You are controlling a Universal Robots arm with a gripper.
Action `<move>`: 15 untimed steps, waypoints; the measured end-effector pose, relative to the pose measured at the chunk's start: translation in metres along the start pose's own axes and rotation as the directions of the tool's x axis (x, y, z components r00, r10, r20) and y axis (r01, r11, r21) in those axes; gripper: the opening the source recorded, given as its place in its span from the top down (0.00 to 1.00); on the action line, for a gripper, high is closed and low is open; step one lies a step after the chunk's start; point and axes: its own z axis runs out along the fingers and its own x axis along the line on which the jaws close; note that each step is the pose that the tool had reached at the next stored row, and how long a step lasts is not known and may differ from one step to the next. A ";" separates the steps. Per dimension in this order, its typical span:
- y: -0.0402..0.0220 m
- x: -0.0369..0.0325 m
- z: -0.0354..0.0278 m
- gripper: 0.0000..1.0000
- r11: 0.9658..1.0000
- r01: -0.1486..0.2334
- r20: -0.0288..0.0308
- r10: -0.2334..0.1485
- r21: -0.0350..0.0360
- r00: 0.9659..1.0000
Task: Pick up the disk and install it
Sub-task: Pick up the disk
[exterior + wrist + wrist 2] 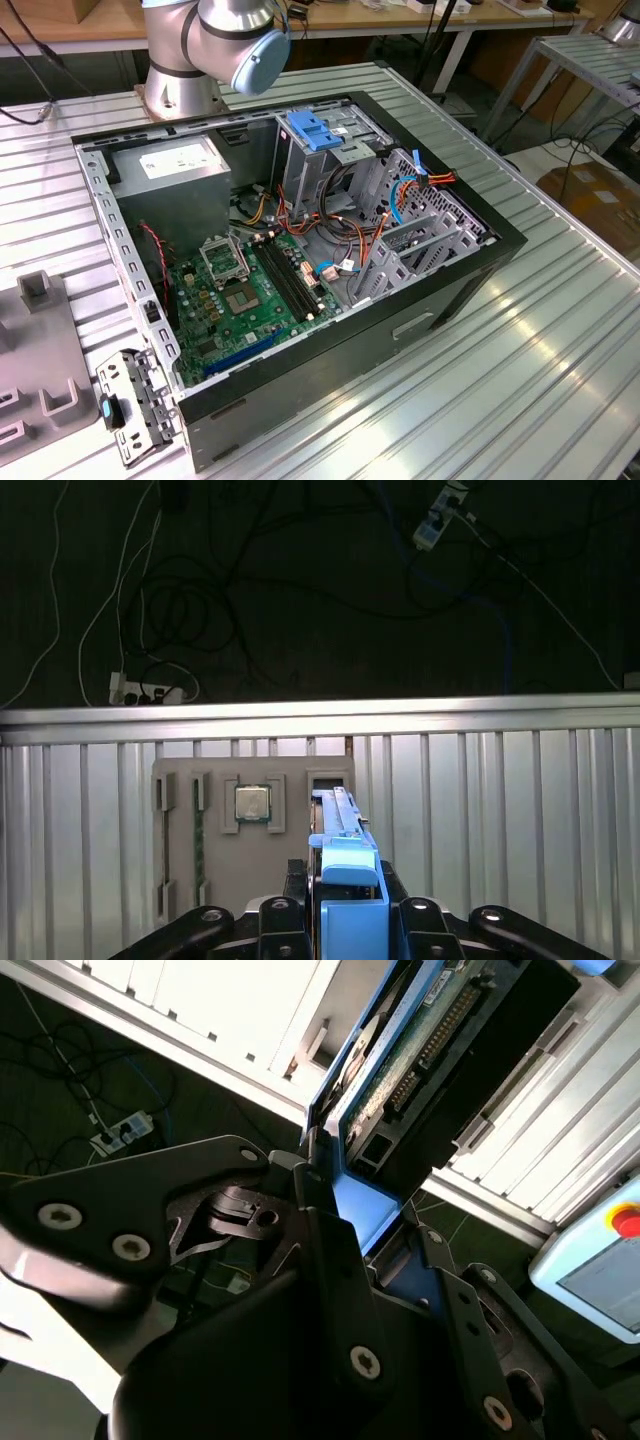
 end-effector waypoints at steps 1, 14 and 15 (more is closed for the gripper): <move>0.0001 0.0000 -0.0014 0.63 1.000 0.000 0.000 0.000 0.000 1.000; 0.0005 0.0002 -0.0125 0.63 1.000 0.000 0.000 0.000 0.000 1.000; 0.0005 0.0002 -0.0133 0.63 1.000 0.000 0.000 0.000 0.000 1.000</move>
